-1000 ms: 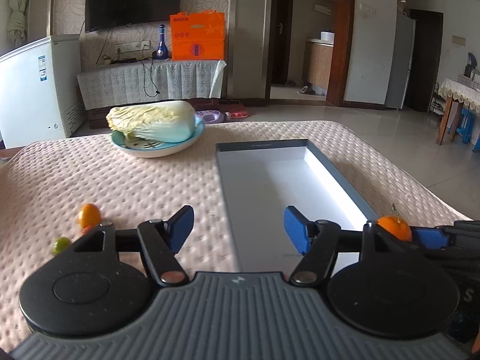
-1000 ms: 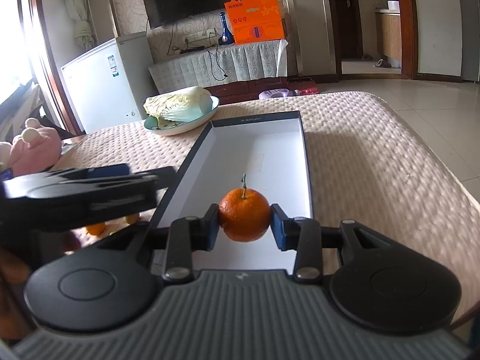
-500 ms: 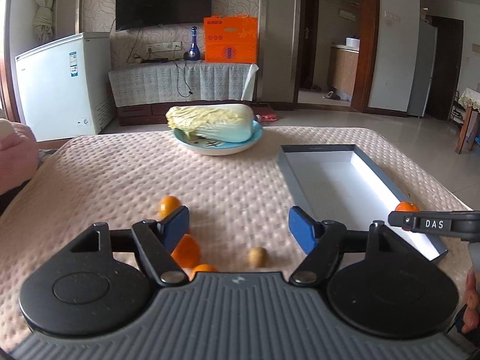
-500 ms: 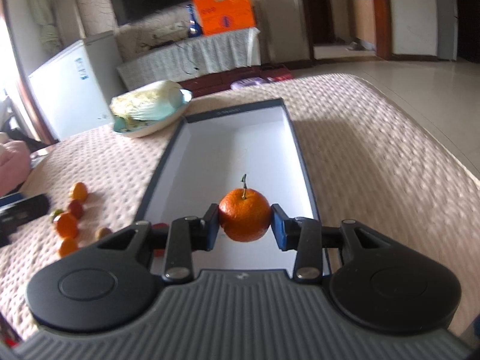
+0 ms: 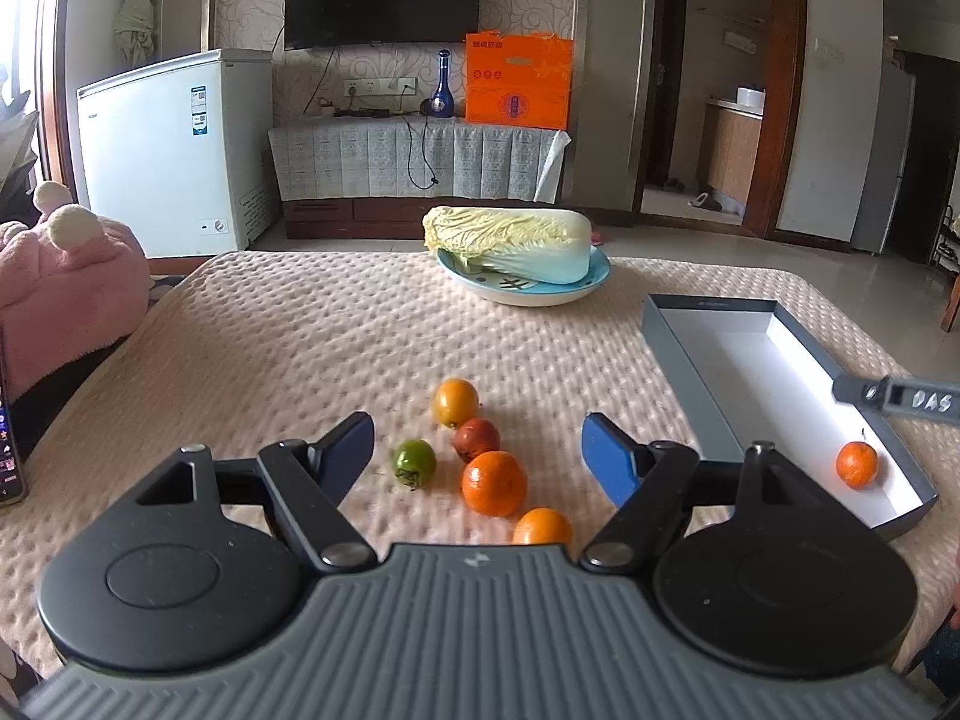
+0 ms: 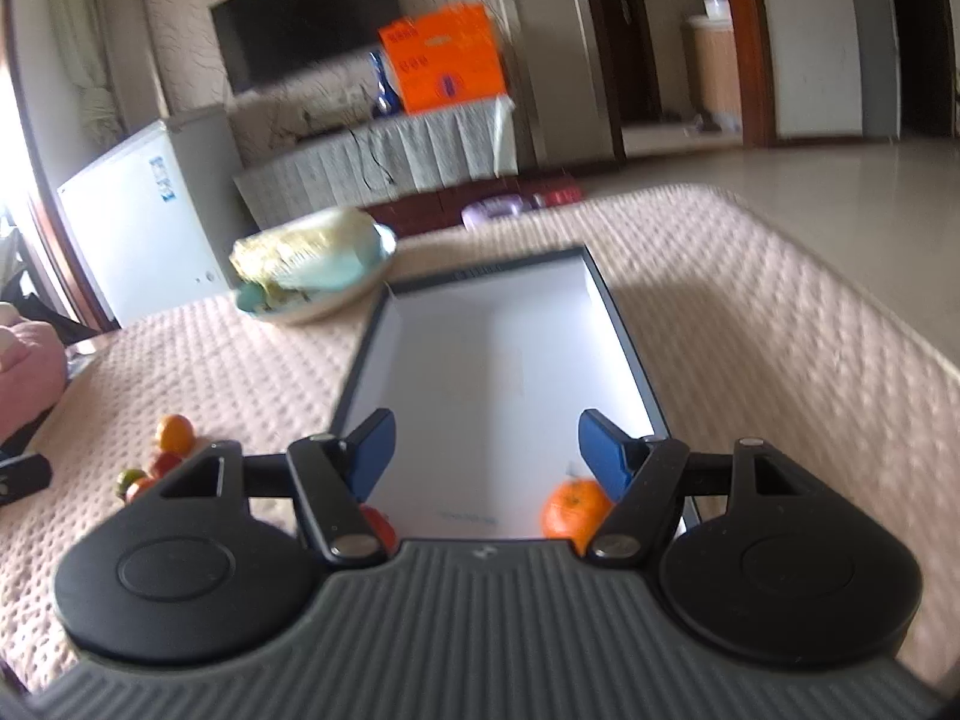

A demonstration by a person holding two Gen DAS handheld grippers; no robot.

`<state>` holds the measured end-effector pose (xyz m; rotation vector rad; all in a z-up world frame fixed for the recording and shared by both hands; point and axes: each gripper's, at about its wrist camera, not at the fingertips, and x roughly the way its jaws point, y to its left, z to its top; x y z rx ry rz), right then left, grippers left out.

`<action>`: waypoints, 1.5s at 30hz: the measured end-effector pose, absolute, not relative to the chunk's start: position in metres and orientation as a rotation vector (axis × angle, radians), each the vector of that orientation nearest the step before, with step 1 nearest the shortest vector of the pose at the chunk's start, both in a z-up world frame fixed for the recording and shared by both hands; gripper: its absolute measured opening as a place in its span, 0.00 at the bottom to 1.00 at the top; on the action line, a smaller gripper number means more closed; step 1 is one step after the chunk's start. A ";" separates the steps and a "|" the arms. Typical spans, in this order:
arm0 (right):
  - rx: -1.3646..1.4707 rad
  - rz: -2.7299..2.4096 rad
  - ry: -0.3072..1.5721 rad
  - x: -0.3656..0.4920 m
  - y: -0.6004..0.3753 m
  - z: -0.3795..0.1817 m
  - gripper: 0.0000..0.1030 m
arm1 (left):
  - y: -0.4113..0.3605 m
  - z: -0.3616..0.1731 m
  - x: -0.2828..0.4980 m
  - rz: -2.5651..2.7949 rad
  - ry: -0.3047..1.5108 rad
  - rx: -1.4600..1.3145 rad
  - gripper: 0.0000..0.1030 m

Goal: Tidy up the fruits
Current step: 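Lower the mandarin into the white box and open the right gripper, then grasp the brown round kiwi with the right gripper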

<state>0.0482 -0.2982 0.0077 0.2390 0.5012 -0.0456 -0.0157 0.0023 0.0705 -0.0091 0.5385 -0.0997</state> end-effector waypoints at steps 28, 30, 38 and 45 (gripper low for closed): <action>-0.160 0.319 0.461 -0.030 -0.200 0.011 0.57 | 0.023 0.063 -0.018 -0.090 0.569 0.021 0.78; -0.132 0.347 0.498 -0.028 -0.197 0.005 0.55 | 0.023 0.063 -0.017 -0.097 0.566 0.017 0.78; -0.118 0.374 0.632 -0.004 -0.184 -0.029 0.54 | 0.018 0.061 -0.015 -0.106 0.577 0.007 0.78; -0.094 0.183 0.677 0.010 -0.209 -0.034 0.29 | 0.014 0.058 -0.015 -0.133 0.586 0.034 0.78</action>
